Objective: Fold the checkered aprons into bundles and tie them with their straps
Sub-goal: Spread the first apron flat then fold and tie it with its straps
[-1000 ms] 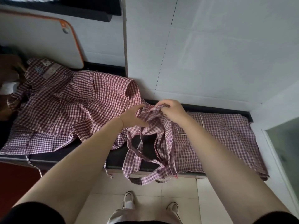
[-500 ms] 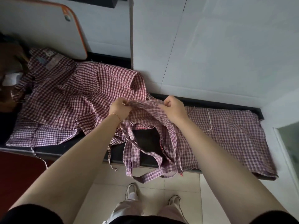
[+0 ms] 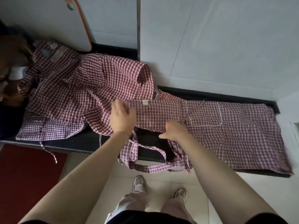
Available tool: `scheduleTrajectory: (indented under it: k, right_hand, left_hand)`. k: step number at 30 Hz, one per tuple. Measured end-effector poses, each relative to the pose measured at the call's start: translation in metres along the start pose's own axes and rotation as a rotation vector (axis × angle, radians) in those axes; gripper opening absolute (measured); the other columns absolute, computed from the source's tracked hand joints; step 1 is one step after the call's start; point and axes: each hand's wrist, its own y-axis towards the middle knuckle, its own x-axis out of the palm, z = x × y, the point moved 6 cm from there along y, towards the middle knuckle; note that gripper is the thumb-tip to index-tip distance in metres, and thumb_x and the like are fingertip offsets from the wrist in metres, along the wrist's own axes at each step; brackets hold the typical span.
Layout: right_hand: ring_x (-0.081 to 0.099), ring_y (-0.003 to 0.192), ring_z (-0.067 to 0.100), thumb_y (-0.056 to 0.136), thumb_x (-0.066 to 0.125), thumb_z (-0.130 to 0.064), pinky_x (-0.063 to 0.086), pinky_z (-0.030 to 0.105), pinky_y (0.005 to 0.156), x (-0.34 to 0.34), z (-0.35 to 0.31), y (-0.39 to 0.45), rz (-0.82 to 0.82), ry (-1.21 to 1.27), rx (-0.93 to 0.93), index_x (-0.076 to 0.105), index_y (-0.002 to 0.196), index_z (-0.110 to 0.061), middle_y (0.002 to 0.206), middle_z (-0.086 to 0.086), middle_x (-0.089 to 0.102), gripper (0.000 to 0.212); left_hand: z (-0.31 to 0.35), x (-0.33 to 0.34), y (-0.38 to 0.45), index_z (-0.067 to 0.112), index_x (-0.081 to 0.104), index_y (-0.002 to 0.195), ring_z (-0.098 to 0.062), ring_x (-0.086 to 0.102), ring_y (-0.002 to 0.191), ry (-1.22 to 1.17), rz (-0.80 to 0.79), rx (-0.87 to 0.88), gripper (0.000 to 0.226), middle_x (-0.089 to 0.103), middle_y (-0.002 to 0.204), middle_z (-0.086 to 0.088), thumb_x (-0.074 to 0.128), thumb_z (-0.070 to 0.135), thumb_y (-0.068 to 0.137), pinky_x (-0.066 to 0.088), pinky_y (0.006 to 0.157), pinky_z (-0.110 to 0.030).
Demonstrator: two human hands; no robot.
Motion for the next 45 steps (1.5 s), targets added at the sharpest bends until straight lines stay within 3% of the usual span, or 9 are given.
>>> scheduleTrajectory:
  k: [2,5,9,14,21,27,32,38,45]
  right_hand:
    - [0.063,0.098,0.025,0.092,0.060,-0.028,0.043,0.031,0.076,0.003,0.001,0.002,0.142,0.027,0.031,0.060,0.099,-0.017,0.105,0.004,0.065,0.014]
    - [0.064,0.092,0.026,0.097,0.055,-0.031,0.044,0.032,0.071,-0.002,0.000,-0.001,0.266,0.127,0.003,0.059,0.090,-0.018,0.095,0.002,0.065,0.015]
    - [0.062,0.082,0.021,0.092,0.064,-0.037,0.045,0.032,0.066,-0.010,0.013,-0.008,0.243,0.224,-0.031,0.056,0.083,-0.018,0.086,0.000,0.062,0.023]
    - [0.060,0.072,0.018,0.089,0.067,-0.048,0.044,0.029,0.064,0.007,0.051,-0.017,0.018,0.408,0.039,0.064,0.086,-0.010,0.082,0.002,0.062,0.039]
    - [0.058,0.068,0.020,0.100,0.052,-0.024,0.052,0.033,0.063,0.017,0.104,-0.036,0.103,0.591,0.253,0.063,0.101,-0.004,0.080,0.008,0.061,0.023]
    - [0.063,0.065,0.024,0.097,0.052,-0.023,0.055,0.034,0.061,0.020,0.160,-0.060,0.290,0.696,0.502,0.063,0.086,-0.006,0.083,0.009,0.066,0.023]
    - [0.060,0.070,0.023,0.095,0.058,-0.022,0.059,0.038,0.070,0.049,0.227,-0.092,0.359,1.149,0.893,0.056,0.124,-0.002,0.096,0.011,0.062,0.035]
    - [0.056,0.118,0.040,0.101,0.052,-0.009,0.052,0.048,0.098,0.080,0.239,-0.119,0.069,1.657,1.003,0.042,0.122,-0.002,0.122,0.023,0.050,0.024]
    - [0.063,0.074,0.029,0.101,0.051,-0.006,0.056,0.039,0.067,0.095,0.238,-0.122,0.023,1.898,0.879,0.054,0.099,0.002,0.090,0.020,0.061,0.009]
  left_hand:
    - [0.000,0.033,-0.025,0.012,0.053,0.071,-0.016,0.046,0.052,0.052,-0.372,-0.036,0.026,0.053,0.062,0.003,0.056,0.029,0.090,0.041,0.053,-0.027]
    - [-0.018,0.078,-0.068,0.004,0.069,0.094,-0.023,0.068,0.061,-0.176,-0.912,-0.605,0.046,0.072,0.080,-0.009,0.058,0.049,0.094,0.058,0.061,-0.032]
    - [-0.027,0.100,-0.063,0.010,0.060,0.117,-0.028,0.069,0.096,-0.884,-0.607,-1.012,0.034,0.068,0.109,-0.014,0.067,0.034,0.094,0.058,0.069,-0.034]
    - [-0.026,0.103,-0.047,0.006,0.062,0.108,-0.018,0.069,0.067,-0.605,-0.496,-0.880,0.024,0.070,0.089,-0.007,0.069,0.023,0.092,0.054,0.052,-0.027]
    - [-0.005,0.095,-0.013,0.011,0.062,0.089,-0.020,0.073,0.075,-0.782,-0.238,-0.784,0.007,0.072,0.094,-0.011,0.065,0.008,0.094,0.060,0.083,-0.035]
    - [-0.016,0.125,-0.100,0.005,0.062,0.079,-0.022,0.062,0.067,-0.524,-0.453,-0.992,0.030,0.063,0.071,-0.010,0.073,0.031,0.090,0.058,0.082,-0.037]
    - [0.013,0.159,-0.161,0.011,0.067,0.085,-0.019,0.059,0.075,-0.246,-0.949,-0.800,0.026,0.068,0.082,-0.005,0.068,0.037,0.090,0.048,0.078,-0.033]
    - [0.000,0.162,-0.174,0.002,0.064,0.108,-0.022,0.068,0.084,0.008,-0.783,-0.690,0.053,0.070,0.096,-0.009,0.084,0.036,0.072,0.054,0.070,-0.029]
    - [0.009,0.172,-0.199,0.009,0.060,0.111,-0.013,0.059,0.081,-0.076,-0.978,-0.699,0.044,0.063,0.105,-0.003,0.084,0.029,0.078,0.045,0.082,-0.025]
